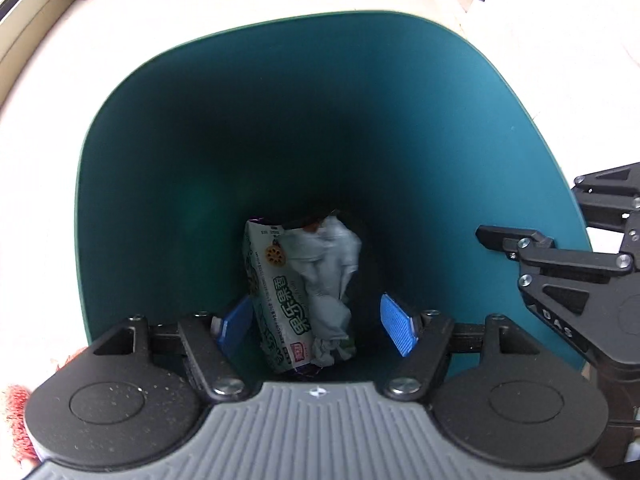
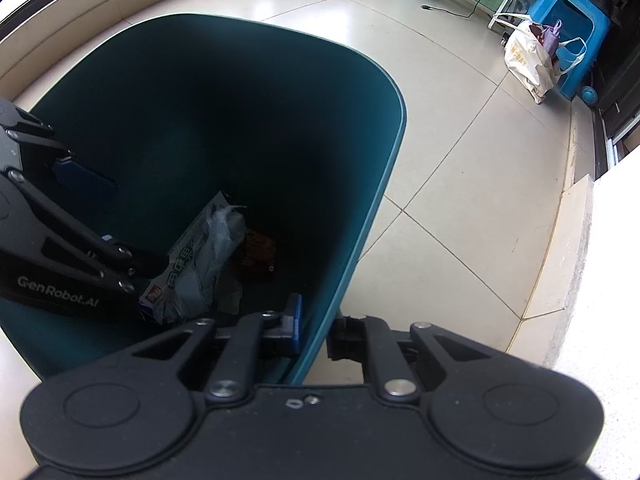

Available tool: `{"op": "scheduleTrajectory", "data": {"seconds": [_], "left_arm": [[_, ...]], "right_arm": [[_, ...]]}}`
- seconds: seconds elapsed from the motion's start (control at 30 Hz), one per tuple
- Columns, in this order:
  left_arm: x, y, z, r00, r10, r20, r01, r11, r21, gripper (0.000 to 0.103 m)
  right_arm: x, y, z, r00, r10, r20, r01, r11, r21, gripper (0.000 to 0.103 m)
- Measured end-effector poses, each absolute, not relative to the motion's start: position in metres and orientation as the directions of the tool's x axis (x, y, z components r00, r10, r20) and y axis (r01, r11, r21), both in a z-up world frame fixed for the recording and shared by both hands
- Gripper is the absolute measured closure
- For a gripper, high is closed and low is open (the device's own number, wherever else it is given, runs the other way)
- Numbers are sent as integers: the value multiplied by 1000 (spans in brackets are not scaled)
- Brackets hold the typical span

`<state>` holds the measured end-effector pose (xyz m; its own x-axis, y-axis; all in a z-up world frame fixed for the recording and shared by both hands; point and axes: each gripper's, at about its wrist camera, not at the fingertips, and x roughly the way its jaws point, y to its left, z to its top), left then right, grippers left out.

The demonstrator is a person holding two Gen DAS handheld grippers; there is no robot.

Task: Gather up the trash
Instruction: 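Move the left tool back down to the trash pile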

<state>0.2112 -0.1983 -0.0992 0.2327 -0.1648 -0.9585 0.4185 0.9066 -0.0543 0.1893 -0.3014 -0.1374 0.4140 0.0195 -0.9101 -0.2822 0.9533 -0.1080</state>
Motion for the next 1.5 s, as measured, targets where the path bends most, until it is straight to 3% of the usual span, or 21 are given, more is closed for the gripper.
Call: {"op": "scheduleTrajectory", "data": {"seconds": [0.53, 0.9, 1.1, 1.3, 1.5], "left_arm": [[191, -163, -38, 313, -286, -906, 412, 900, -142, 33], [180, -103, 3, 416, -239, -877, 300, 947, -116, 30], [193, -39, -5, 435, -145, -889, 182, 981, -71, 24], [216, 25, -47, 367, -89, -926, 24, 996, -86, 24], [235, 36, -117, 245, -72, -967, 105, 993, -48, 24]], "right_arm": [[191, -300, -138, 408, 14, -913, -285, 952, -112, 92], [192, -300, -139, 408, 11, -913, -286, 951, -116, 92], [193, -300, -139, 408, 11, -913, -286, 951, -116, 92], [192, -300, -140, 408, 11, -913, -288, 950, -118, 91], [191, -300, -142, 405, 12, -914, -286, 951, -114, 91]]}}
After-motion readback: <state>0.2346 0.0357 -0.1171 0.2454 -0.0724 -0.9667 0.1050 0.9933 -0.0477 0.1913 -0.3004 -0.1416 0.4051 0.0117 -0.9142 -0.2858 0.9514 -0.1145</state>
